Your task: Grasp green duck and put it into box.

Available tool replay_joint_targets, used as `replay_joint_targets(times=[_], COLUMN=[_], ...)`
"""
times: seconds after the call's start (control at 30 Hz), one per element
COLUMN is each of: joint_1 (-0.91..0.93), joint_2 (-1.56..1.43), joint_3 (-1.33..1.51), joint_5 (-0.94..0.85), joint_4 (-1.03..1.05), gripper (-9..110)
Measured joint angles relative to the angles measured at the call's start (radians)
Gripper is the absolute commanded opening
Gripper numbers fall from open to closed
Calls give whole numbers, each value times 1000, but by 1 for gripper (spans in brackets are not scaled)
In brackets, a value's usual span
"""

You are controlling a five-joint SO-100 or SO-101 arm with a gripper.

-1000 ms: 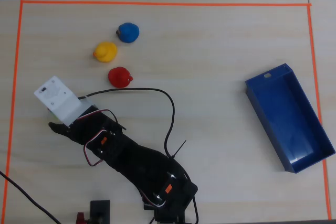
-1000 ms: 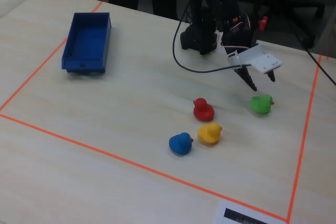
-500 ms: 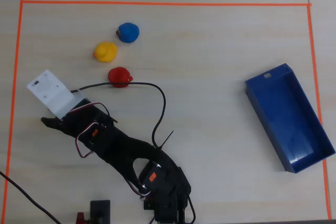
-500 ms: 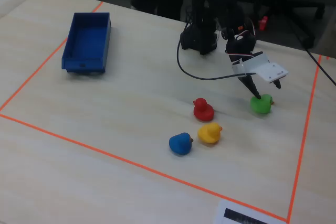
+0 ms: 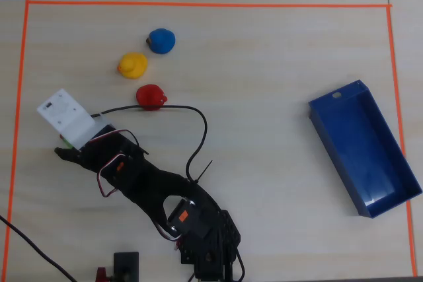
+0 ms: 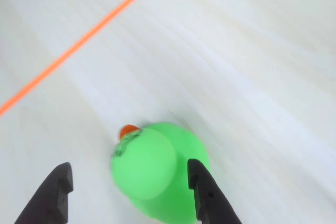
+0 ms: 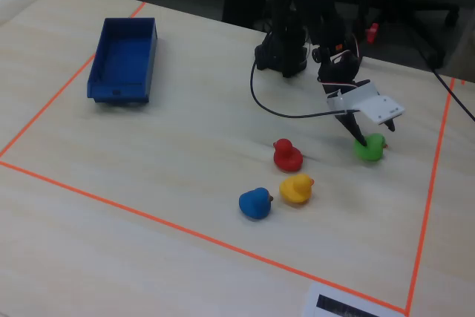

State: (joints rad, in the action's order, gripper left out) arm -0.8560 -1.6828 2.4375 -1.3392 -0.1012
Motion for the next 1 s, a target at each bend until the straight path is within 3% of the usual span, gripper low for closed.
replay_joint_targets(times=[0.33,0.43,0.57,1.0], joint_1=[40,37,35,100], joint_2=[46,46,46,-120], joint_3=[-15,-15,-17,-5], joint_5=[6,6,6,12], joint_4=[-21,-21,-21,64], gripper=[24,18,0,0])
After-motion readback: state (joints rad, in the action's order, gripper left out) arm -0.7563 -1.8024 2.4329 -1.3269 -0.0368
